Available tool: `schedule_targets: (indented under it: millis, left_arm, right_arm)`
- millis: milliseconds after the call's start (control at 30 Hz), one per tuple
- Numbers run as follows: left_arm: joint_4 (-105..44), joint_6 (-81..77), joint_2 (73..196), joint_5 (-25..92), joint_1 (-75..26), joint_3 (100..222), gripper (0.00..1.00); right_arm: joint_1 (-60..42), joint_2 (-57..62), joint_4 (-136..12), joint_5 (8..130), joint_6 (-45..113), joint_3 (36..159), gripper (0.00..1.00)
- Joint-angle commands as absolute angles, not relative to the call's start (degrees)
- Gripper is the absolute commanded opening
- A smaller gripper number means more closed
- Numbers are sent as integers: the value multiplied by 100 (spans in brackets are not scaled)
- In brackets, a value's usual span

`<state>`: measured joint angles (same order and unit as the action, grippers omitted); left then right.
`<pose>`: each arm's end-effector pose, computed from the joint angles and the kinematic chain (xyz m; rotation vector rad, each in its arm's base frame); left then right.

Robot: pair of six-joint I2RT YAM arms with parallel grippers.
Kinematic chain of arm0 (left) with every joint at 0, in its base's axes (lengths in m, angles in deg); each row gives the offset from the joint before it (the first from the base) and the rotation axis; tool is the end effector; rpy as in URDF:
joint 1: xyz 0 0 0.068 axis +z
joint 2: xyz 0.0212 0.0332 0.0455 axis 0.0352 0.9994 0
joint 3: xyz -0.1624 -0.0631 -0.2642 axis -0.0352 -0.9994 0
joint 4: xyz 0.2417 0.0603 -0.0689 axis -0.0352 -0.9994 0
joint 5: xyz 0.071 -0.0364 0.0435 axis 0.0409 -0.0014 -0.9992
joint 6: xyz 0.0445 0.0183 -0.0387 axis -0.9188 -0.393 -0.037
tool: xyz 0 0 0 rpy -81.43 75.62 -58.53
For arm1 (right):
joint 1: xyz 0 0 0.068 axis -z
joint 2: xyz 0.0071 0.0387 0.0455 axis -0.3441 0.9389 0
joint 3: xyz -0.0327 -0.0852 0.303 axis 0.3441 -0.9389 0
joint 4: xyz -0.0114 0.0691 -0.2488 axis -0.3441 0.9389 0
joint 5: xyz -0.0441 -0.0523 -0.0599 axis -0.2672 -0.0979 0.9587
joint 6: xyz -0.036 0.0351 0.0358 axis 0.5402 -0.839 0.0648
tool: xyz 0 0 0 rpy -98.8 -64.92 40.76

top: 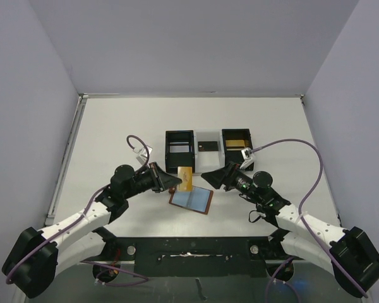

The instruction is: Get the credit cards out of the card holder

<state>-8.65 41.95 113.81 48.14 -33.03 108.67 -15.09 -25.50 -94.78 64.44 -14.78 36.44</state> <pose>0.1450 -0.1239 0.2534 -0.0220 2.0127 -1.4351 0.1411 0.1118 0.2416 0.1559 1.8773 1.3304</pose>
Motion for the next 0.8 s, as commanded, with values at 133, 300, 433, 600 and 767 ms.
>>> schedule_targets:
  millis: [133,300,433,600,767]
  left_arm:
    - [1083,5094,11702,5490,-3263,10641,0]
    - [1267,5076,11800,5562,-3267,10661,0]
    - [1434,5090,11854,5702,-3276,10688,0]
    - [1444,5110,11918,5805,-3312,10717,0]
    - [1407,5075,11807,5698,-3311,10699,0]
  right_arm:
    - [-1485,-2185,-10684,5169,-1573,3757,79]
    - [-1476,-1747,-10980,4868,-1768,3942,71]
    - [-1481,-1289,-11491,4432,-1949,4141,62]
    - [-1485,-1096,-11936,4203,-2174,4294,50]
    - [-1458,-990,-11917,4028,-2184,4354,32]
